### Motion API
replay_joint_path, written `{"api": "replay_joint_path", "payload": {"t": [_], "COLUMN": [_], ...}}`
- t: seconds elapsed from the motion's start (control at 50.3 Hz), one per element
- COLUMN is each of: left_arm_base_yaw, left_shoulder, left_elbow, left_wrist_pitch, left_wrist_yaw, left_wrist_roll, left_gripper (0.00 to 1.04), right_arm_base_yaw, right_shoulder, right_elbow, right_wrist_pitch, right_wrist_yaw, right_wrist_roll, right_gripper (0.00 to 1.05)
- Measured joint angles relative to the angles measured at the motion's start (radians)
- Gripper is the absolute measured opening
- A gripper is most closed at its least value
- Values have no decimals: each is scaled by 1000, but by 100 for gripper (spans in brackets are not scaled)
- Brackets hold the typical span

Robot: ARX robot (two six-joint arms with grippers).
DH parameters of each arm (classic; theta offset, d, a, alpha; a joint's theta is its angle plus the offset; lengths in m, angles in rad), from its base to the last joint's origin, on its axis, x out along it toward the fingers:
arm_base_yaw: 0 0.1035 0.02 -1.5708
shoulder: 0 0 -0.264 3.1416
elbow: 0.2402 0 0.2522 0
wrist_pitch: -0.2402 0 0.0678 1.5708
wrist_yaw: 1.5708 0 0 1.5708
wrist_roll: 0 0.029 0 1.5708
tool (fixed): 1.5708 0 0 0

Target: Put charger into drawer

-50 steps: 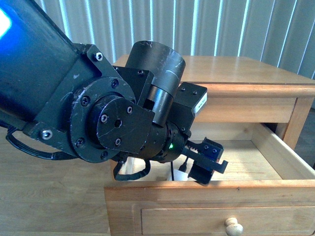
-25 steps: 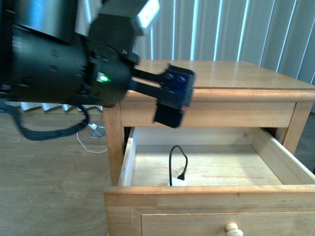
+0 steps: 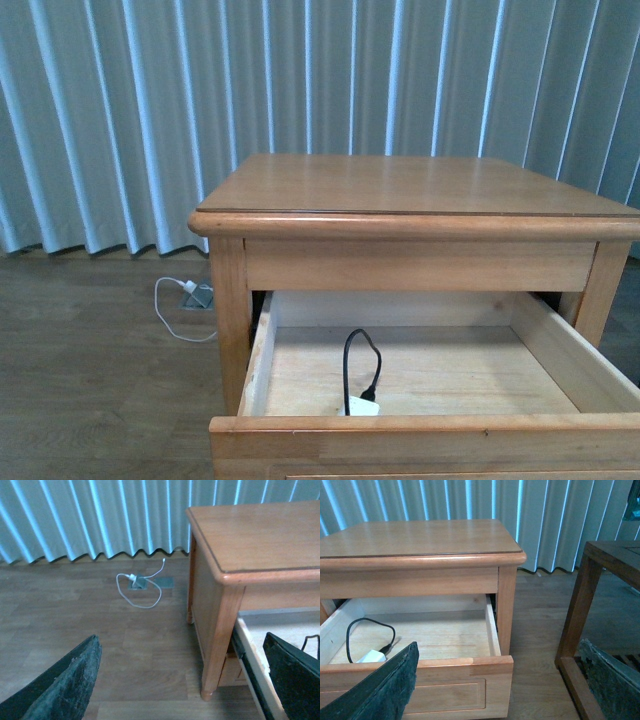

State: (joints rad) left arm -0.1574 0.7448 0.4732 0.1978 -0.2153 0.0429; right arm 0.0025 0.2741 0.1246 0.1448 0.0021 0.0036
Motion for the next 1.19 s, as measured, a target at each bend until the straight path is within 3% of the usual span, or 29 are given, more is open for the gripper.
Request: {"api": "replay_joint_path", "payload": {"t": [0.298, 0.437, 0.676, 0.815, 1.153, 1.192], "left_arm_base_yaw": [80, 188, 194, 155, 156, 156], "left_shoulder": [-400, -512, -518, -626, -676, -680], "left_elbow": [-193, -270, -272, -325, -397, -401], "left_wrist_pitch": [-249, -249, -249, -230, -213, -212], "left_wrist_yaw": [-34, -11, 5, 220, 214, 214], "left_wrist_roll": [-92, -160, -180, -85, -53, -51], "left_gripper": [99, 99, 98, 72, 6, 4], "right_arm_base_yaw": [0, 0, 0, 0, 0, 0], "right_shoulder": [0, 0, 0, 0, 0, 0], "right_elbow": [0, 0, 0, 0, 0, 0], "right_wrist_pitch": [0, 0, 0, 0, 0, 0], "right_wrist_yaw": [0, 0, 0, 0, 0, 0], "right_wrist_roll": [0, 0, 0, 0, 0, 0], "right_gripper": [96, 96, 96, 96, 96, 96]}}
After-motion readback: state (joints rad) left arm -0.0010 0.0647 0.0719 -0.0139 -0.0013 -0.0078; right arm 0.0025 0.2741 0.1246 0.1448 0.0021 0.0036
